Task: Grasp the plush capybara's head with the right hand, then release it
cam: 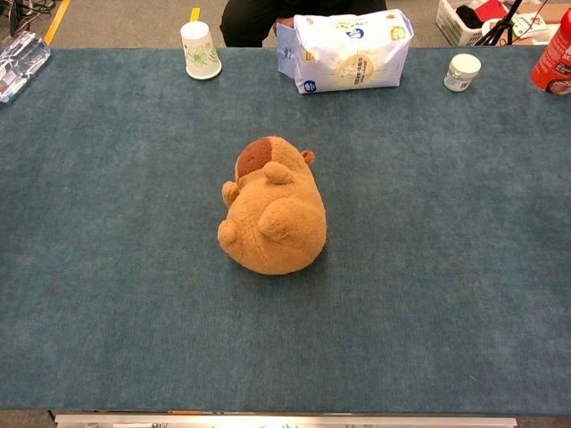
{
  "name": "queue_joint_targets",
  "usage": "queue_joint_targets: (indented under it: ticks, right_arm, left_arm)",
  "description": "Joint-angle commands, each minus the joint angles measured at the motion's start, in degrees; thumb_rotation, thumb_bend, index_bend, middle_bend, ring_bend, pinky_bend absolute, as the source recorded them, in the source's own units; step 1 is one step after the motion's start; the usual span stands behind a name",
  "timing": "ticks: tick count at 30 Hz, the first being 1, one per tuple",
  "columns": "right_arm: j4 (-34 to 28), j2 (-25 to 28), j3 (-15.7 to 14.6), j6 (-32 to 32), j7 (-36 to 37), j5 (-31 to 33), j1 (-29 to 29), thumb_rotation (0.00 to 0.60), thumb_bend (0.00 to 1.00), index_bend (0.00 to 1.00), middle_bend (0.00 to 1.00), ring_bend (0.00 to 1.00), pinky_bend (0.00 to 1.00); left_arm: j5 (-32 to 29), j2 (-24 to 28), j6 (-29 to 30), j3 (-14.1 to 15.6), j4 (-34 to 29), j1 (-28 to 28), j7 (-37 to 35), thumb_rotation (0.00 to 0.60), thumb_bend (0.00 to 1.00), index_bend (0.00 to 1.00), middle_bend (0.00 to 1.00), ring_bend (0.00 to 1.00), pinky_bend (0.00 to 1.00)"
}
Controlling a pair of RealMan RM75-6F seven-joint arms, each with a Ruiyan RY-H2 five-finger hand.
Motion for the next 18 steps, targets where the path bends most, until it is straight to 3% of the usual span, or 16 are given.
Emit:
queue_joint_targets:
  ticks: [1,8,18]
  right_arm:
    - [0.36,-0.4,-0.14,2.52,-0.07,0.29,-3.01,0.6,0.0,0.31,0.39,0.36,0.57]
    - [1.42,-0.15,0.84,4.63,2.45,1.71,-6.57,0.6,0.0,0.31,0.39,0.36,0.56]
    - [2.42,-0.01,2.84,-0.04,5.93,2.63,-5.85,0.6,0.0,0.31,0.39,0.36,0.56]
  left_arm:
    - [-0.09,-0.25,-0.15,0.0,0.42,-0.22,-0.33,0.6,0.1,0.57,0.6,0.47,0.62]
    - [-0.24,-0.71,-0.02,0.4,0.64,-0.27,-0.01,0.6,0.1,0.57,0.6,0.47,0.62]
    - [-1.39,-1.28,-0.24,0.89,-0.05,-0.17,1.87,0.6,0.1,0.57,0.6,0.47,0.62]
